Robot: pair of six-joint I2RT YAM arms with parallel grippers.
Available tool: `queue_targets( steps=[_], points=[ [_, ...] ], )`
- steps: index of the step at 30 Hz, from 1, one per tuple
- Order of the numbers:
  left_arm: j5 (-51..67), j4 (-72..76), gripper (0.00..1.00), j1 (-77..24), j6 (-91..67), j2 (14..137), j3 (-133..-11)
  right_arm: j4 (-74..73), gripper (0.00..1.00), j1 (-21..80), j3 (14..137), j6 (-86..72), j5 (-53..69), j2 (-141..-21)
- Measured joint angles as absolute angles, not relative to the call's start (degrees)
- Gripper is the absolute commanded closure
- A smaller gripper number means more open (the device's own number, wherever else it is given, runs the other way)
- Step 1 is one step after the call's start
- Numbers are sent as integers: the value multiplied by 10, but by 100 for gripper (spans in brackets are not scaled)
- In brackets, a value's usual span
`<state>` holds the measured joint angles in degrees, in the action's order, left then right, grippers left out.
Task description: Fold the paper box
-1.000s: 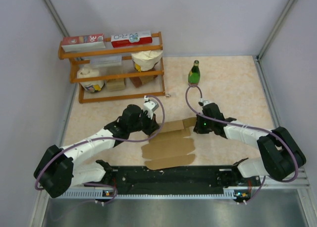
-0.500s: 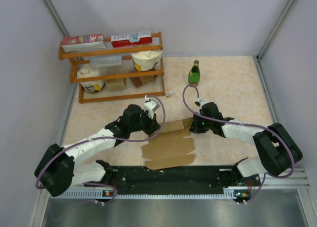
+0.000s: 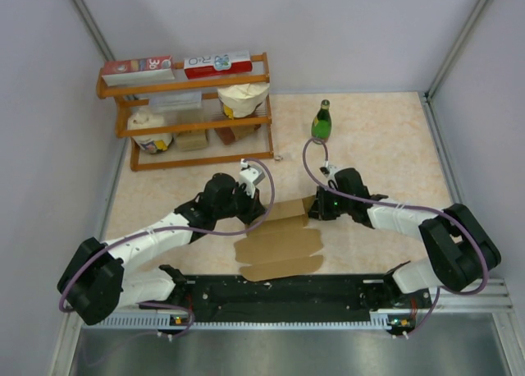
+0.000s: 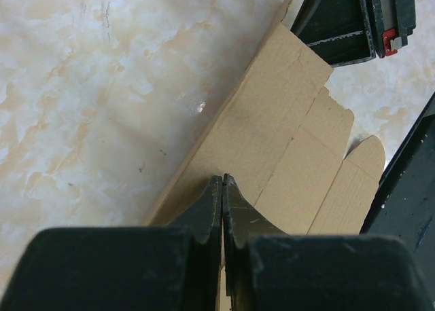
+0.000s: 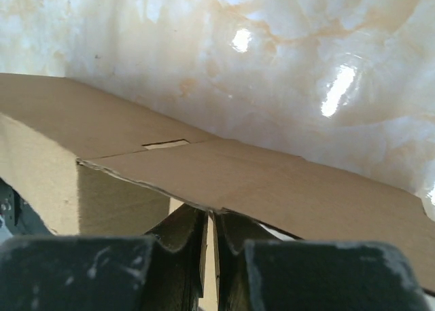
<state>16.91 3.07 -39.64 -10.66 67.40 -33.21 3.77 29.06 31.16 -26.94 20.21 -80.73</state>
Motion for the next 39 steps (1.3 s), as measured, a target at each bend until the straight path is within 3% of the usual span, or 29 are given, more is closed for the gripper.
queue_targets(
  steps=[18,39],
  points=[
    [169,30,100,-399,-109,674,-332,90,96,291,312,-295,272,-867],
    [169,30,100,-402,-109,674,-332,62,96,290,312,-289,244,-842]
  ],
)
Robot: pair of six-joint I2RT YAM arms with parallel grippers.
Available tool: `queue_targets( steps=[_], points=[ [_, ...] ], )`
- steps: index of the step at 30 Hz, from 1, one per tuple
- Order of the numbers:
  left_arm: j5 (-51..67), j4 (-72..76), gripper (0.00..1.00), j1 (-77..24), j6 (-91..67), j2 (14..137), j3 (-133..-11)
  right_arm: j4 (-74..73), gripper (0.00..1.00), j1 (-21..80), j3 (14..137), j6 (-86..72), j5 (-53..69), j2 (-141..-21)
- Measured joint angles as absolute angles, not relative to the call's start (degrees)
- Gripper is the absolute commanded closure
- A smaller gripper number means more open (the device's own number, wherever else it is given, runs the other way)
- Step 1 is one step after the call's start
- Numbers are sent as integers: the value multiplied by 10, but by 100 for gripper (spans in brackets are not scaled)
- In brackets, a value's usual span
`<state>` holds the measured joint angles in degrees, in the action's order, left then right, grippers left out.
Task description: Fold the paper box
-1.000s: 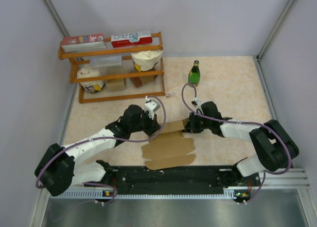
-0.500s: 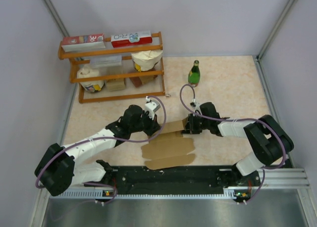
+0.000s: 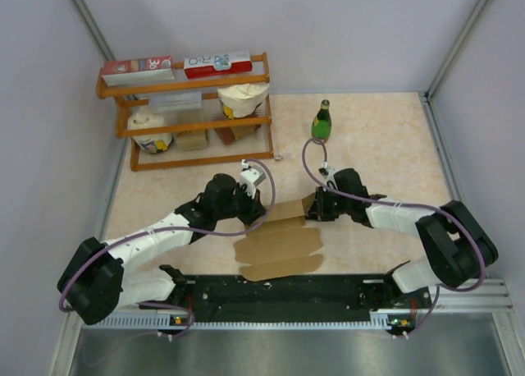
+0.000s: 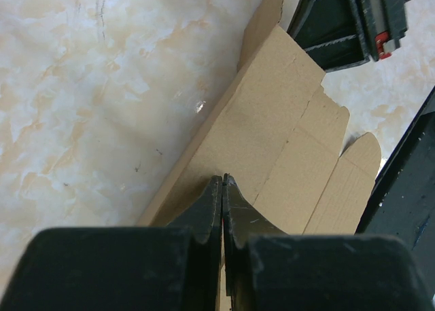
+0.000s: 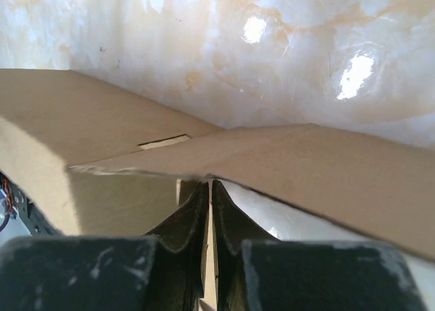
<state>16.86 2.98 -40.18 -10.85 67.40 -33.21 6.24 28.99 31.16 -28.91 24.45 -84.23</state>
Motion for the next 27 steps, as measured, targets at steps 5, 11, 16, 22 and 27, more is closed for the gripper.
queue_targets(
  steps=[5,11,16,22,27],
  points=[
    [168,30,100,-402,-109,674,-332,17,94,290,312,-279,196,-763],
    [166,30,100,-402,-110,674,-332,-34,94,290,318,-260,156,-701],
    [166,30,100,-402,-111,674,-332,-55,94,290,328,-252,161,-701],
    [166,30,100,-402,-112,674,-332,-51,94,290,328,-251,217,-701],
    [166,30,100,-402,-113,674,-332,-43,88,290,328,-255,251,-701]
  ],
)
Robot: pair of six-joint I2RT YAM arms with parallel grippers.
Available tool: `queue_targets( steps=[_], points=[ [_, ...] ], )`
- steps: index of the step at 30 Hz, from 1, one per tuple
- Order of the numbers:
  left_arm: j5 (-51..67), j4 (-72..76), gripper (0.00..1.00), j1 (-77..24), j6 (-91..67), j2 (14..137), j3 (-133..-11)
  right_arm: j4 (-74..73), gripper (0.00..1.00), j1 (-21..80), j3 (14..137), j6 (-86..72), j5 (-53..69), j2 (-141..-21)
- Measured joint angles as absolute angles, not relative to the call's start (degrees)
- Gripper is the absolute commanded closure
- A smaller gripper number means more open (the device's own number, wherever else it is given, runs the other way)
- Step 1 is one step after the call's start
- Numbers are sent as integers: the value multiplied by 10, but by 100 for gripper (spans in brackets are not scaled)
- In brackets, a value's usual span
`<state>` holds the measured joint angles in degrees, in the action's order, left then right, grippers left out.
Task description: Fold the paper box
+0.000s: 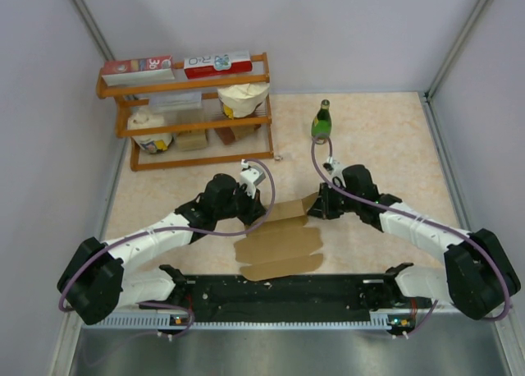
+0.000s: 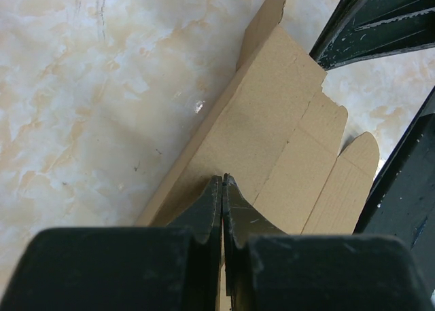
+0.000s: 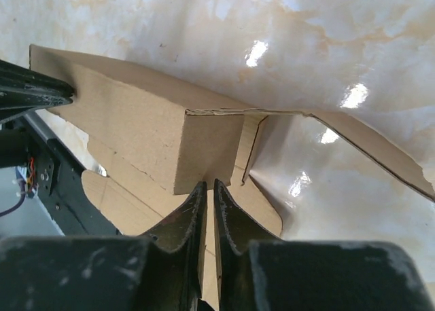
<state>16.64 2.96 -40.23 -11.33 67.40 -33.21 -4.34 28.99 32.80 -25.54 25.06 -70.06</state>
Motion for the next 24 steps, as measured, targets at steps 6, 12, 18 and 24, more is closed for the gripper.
queue_targets(
  steps=[6,12,18,24],
  points=[
    [166,29,100,-402,-115,674,-332,-103,67,290,339,-240,185,-651],
    [166,29,100,-402,-116,674,-332,-199,55,290,423,-183,74,-602],
    [166,29,100,-402,-117,674,-332,-239,45,290,479,-102,6,-617],
    [167,29,100,-402,-119,674,-332,-270,45,289,504,-30,12,-692]
  ],
)
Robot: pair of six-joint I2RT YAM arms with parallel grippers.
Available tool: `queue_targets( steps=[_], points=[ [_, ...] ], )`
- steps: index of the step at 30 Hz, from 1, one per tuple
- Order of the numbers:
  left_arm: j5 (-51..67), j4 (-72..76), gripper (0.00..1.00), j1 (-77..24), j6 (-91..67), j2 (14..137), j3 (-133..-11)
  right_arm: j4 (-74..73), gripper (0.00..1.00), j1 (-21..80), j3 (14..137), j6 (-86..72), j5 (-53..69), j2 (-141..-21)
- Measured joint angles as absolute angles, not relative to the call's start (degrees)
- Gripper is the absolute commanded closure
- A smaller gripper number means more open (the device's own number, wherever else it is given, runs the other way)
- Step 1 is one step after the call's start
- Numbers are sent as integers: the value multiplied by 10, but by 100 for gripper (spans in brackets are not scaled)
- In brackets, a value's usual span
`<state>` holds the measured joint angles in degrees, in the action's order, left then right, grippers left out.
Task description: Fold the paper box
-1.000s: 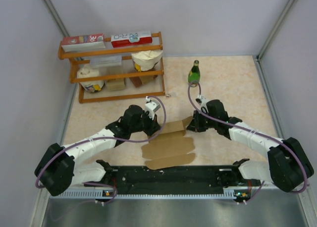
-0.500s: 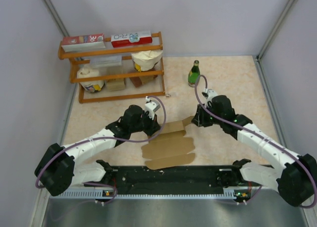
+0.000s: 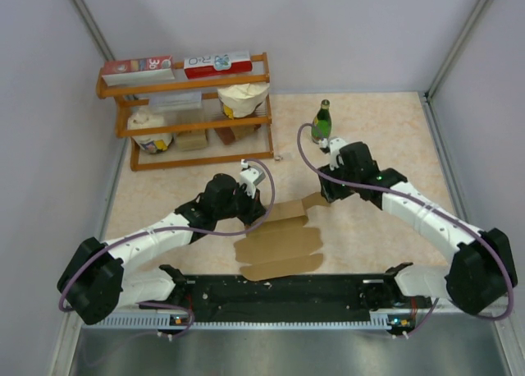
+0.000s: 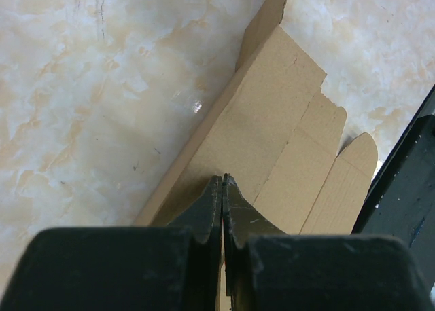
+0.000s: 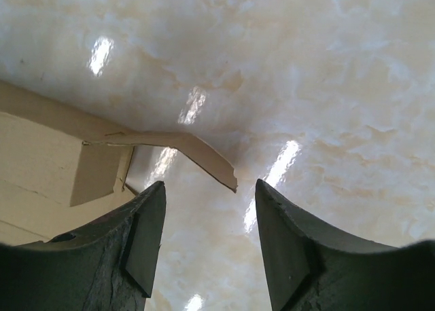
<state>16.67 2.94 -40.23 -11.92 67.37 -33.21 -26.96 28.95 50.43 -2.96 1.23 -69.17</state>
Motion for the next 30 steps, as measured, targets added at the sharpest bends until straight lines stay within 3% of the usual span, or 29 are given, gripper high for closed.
queue_targets(
  steps=[13,22,30],
  points=[
    [167,30,100,-402,-119,674,-332,-278,55,289,528,47,58,-769],
    [166,30,100,-402,-119,674,-332,-276,69,289,533,54,62,-801],
    [166,30,100,-402,-119,674,-332,-275,88,289,533,42,75,-801]
  ],
)
